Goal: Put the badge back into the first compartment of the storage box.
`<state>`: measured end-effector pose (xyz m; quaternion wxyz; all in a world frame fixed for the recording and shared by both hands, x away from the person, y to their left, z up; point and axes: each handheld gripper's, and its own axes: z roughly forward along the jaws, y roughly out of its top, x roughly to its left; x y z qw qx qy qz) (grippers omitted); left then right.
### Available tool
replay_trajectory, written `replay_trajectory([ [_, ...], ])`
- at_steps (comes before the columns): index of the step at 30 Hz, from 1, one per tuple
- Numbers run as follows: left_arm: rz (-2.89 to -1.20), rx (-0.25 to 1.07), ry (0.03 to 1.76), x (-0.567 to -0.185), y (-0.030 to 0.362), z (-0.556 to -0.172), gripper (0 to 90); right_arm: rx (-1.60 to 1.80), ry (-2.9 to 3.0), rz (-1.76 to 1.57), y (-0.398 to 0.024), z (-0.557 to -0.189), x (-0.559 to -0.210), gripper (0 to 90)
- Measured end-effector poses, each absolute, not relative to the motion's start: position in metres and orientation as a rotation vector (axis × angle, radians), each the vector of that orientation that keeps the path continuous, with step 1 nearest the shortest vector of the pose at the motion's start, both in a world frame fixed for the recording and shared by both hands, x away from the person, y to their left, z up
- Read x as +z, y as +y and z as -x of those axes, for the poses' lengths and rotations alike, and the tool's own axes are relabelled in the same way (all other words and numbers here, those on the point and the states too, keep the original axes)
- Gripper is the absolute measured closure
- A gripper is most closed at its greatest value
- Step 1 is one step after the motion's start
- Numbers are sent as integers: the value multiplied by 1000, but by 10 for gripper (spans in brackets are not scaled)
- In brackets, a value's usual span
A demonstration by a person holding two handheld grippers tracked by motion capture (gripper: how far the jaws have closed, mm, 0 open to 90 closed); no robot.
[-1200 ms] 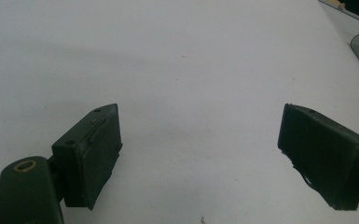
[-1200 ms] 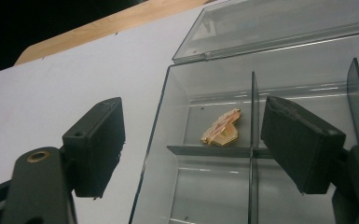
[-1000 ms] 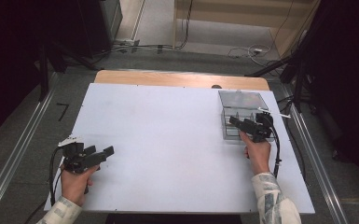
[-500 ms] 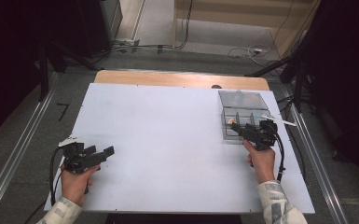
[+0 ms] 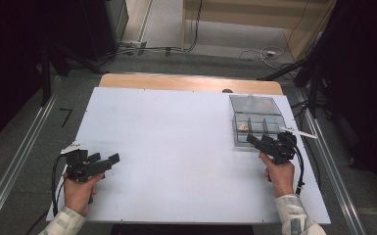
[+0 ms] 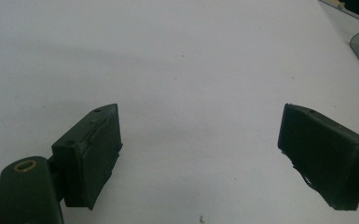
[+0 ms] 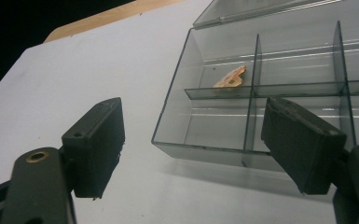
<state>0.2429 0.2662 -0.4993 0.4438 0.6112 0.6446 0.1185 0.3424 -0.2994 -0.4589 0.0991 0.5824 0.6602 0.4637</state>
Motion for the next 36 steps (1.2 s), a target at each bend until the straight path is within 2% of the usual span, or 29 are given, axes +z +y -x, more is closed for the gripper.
replay_trajectory([
  [36, -1520, 294, 1591, -498, 266, -242, 137, 1330, 1951, -1713, -328, -300, -461, 198],
])
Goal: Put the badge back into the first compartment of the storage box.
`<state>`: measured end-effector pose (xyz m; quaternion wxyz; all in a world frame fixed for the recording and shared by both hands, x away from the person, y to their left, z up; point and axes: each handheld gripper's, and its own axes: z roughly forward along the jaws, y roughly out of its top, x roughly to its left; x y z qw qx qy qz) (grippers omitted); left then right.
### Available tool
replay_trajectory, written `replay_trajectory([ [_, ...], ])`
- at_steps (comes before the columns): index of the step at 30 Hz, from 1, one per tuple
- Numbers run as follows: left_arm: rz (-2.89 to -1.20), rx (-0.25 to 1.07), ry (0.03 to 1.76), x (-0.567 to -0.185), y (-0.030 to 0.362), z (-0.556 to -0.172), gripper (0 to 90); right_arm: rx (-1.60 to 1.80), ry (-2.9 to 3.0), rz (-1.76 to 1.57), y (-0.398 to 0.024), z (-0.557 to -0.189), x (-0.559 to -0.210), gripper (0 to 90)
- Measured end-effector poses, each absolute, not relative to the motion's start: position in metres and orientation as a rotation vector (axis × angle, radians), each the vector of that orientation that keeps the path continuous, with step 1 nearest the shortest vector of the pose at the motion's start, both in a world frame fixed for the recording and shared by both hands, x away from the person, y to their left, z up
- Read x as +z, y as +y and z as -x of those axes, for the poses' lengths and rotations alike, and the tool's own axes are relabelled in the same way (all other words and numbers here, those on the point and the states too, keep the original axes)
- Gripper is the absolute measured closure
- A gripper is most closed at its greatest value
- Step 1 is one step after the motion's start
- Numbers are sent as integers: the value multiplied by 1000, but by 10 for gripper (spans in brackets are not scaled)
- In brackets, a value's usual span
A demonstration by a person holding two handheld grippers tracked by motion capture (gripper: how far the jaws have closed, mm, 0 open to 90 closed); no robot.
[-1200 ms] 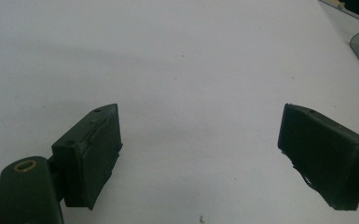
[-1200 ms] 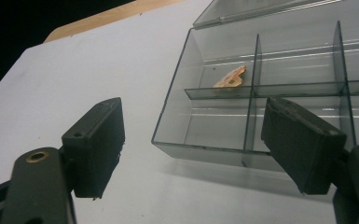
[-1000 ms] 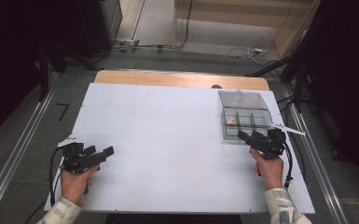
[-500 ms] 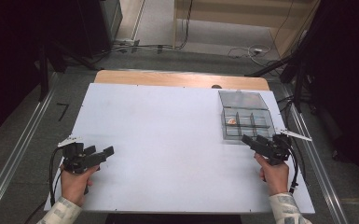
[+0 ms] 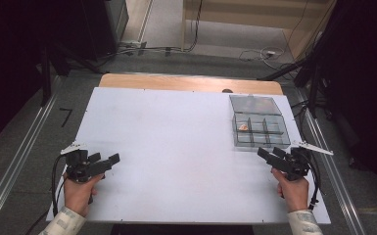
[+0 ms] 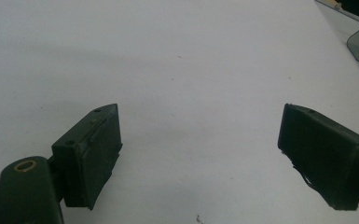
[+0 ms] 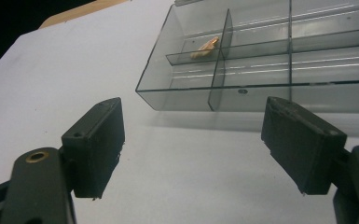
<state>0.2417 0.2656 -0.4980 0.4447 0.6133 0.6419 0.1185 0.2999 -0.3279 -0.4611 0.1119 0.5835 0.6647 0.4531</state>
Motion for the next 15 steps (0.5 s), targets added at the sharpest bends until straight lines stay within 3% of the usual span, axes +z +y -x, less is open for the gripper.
replay_trajectory([
  [15, -1523, 292, 1589, -498, 265, -242, 137, 1322, 1947, -1711, -336, -285, -462, 198],
])
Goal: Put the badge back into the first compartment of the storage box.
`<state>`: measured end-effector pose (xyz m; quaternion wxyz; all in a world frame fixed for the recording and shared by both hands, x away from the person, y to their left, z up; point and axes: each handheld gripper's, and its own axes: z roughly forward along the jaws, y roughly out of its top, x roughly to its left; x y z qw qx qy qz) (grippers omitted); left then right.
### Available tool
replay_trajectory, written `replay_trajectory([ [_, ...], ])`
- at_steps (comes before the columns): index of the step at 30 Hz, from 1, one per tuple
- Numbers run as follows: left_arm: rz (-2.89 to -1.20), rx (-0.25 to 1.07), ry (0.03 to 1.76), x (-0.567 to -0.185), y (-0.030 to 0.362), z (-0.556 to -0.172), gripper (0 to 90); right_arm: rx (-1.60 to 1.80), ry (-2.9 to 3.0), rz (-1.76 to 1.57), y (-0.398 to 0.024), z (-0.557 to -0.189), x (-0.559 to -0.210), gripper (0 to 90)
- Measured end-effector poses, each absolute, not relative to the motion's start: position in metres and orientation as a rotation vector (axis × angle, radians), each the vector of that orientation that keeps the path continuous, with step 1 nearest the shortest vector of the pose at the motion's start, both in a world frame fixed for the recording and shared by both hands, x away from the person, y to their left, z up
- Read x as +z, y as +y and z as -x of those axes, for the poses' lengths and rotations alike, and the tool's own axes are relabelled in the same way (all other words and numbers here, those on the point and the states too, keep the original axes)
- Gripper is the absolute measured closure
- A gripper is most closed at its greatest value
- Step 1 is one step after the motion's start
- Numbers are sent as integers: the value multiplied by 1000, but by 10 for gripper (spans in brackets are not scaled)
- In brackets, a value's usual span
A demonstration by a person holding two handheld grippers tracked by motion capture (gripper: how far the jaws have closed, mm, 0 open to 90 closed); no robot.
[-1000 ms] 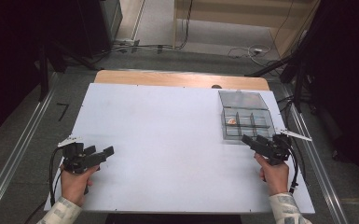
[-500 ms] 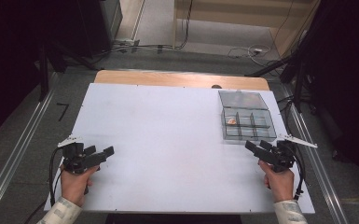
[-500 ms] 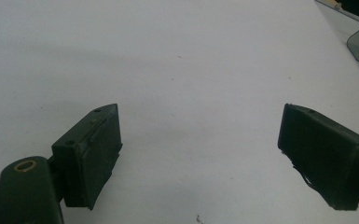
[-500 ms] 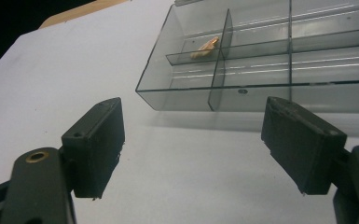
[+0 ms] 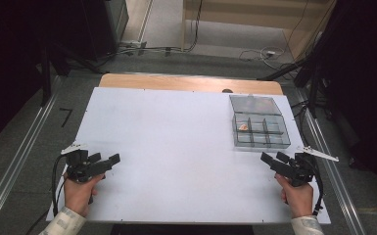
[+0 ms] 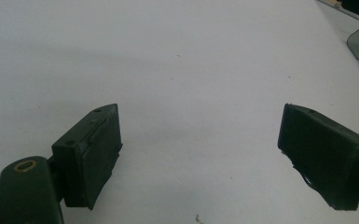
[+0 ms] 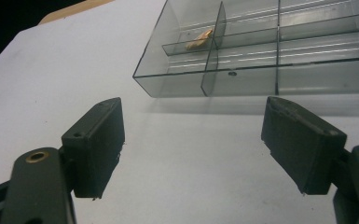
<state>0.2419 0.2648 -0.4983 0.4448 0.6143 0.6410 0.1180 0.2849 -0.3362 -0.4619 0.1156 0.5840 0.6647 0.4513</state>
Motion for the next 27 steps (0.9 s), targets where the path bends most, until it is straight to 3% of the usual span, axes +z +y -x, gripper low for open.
replay_trajectory([
  [27, -1525, 289, 1588, -498, 264, -242, 137, 1282, 1940, -1738, -352, -263, -468, 197],
])
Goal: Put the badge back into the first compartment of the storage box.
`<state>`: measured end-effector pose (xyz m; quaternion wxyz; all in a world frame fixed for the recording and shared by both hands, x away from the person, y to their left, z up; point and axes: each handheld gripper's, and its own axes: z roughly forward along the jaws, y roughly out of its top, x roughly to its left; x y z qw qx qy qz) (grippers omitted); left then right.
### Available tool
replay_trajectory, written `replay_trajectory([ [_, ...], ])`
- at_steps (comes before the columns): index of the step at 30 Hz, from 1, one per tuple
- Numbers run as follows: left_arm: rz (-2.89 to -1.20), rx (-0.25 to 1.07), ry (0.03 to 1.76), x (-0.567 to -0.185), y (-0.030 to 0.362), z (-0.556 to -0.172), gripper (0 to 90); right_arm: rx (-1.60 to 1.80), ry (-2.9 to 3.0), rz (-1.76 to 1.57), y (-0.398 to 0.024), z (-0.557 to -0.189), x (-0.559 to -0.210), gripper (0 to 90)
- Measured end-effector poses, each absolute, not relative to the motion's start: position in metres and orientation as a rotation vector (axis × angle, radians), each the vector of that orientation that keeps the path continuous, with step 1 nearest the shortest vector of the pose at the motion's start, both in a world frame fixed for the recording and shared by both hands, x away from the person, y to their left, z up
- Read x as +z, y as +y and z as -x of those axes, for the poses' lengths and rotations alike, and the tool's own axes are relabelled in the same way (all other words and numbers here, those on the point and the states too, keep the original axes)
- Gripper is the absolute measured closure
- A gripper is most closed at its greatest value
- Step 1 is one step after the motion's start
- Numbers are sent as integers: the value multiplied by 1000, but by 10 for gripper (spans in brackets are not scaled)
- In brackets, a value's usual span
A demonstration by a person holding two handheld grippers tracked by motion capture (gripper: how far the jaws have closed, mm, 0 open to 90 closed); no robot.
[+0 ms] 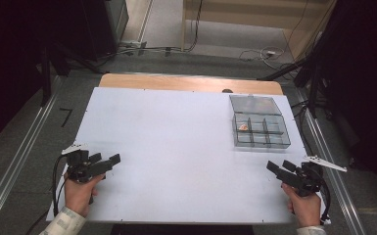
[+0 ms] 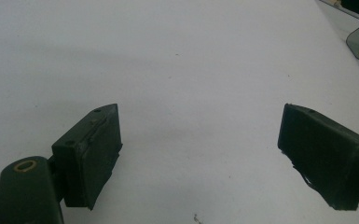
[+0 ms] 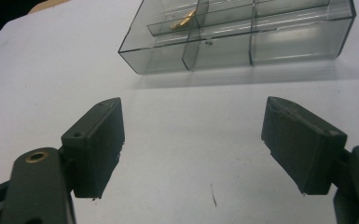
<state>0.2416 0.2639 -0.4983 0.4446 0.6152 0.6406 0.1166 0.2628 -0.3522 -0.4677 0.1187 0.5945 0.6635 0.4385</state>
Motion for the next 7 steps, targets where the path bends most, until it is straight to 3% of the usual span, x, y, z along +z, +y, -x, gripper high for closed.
replay_trajectory([
  [7, -1524, 289, 1586, -498, 264, -241, 138, 1278, 1933, -1756, -359, -256, -469, 197],
])
